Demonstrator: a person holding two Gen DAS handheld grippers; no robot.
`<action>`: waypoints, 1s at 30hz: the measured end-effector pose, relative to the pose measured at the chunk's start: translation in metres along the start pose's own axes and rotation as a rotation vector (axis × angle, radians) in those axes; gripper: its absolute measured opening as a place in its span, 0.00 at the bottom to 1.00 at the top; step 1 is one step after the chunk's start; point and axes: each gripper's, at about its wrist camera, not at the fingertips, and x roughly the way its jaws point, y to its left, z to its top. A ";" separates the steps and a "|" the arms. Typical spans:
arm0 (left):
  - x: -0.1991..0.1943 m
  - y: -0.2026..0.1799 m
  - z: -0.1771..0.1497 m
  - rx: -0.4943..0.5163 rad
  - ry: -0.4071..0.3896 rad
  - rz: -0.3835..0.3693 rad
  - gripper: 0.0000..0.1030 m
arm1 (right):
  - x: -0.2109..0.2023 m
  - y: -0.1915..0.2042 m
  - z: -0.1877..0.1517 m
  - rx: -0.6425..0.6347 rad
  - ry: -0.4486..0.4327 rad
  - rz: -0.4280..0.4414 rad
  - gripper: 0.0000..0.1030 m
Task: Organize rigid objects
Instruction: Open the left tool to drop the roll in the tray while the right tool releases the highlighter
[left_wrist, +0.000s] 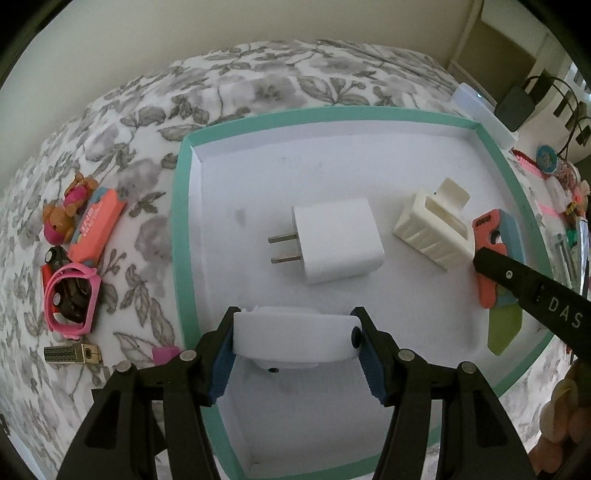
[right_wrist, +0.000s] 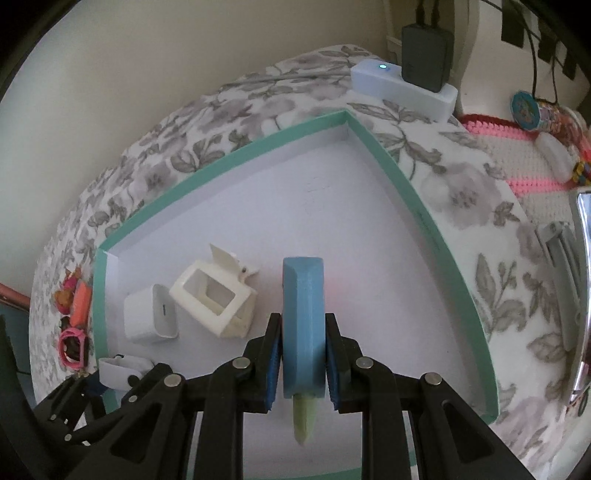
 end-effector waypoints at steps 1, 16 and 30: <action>0.000 0.000 0.000 -0.002 0.003 -0.002 0.62 | 0.000 -0.001 0.000 0.003 0.001 0.002 0.22; -0.045 0.020 0.010 -0.048 -0.075 -0.050 0.64 | -0.048 0.015 0.009 -0.049 -0.089 -0.038 0.32; -0.116 0.113 0.012 -0.273 -0.249 -0.030 0.64 | -0.105 0.062 0.002 -0.165 -0.226 -0.001 0.32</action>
